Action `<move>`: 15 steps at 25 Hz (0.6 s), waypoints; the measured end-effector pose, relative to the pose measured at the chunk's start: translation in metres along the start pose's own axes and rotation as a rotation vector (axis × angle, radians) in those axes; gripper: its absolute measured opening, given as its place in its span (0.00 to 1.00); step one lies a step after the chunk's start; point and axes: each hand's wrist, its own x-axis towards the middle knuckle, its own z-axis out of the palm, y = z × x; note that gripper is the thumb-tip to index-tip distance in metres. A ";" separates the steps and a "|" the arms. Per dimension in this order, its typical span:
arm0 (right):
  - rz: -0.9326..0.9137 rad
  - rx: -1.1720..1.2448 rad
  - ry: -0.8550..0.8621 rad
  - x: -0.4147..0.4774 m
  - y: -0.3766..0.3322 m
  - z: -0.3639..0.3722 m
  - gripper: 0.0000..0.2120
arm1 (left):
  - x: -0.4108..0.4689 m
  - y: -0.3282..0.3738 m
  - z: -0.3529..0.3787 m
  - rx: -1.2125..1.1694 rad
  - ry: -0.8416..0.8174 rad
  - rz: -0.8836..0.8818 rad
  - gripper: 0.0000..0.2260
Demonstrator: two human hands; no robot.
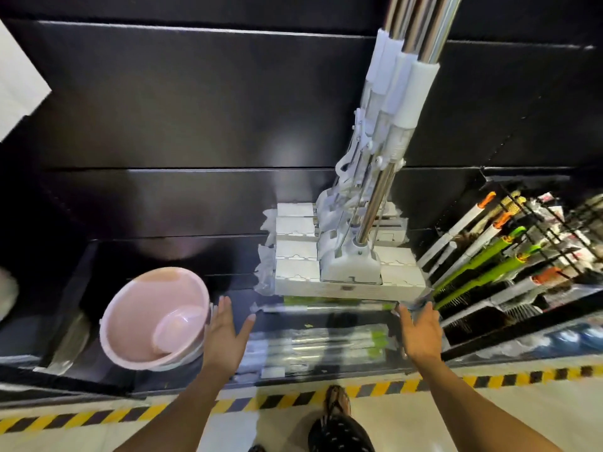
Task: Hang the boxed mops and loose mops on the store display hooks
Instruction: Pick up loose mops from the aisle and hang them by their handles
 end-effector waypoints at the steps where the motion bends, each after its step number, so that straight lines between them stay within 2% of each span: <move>1: 0.001 0.002 0.013 0.010 -0.005 -0.005 0.36 | 0.010 0.003 -0.001 0.007 0.000 0.008 0.35; 7: -0.029 0.000 -0.022 0.111 -0.047 -0.018 0.36 | 0.095 0.050 0.012 -0.091 0.018 -0.005 0.34; 15: -0.036 -0.181 -0.222 0.218 -0.097 -0.004 0.33 | 0.194 0.115 0.042 -0.168 -0.060 -0.008 0.35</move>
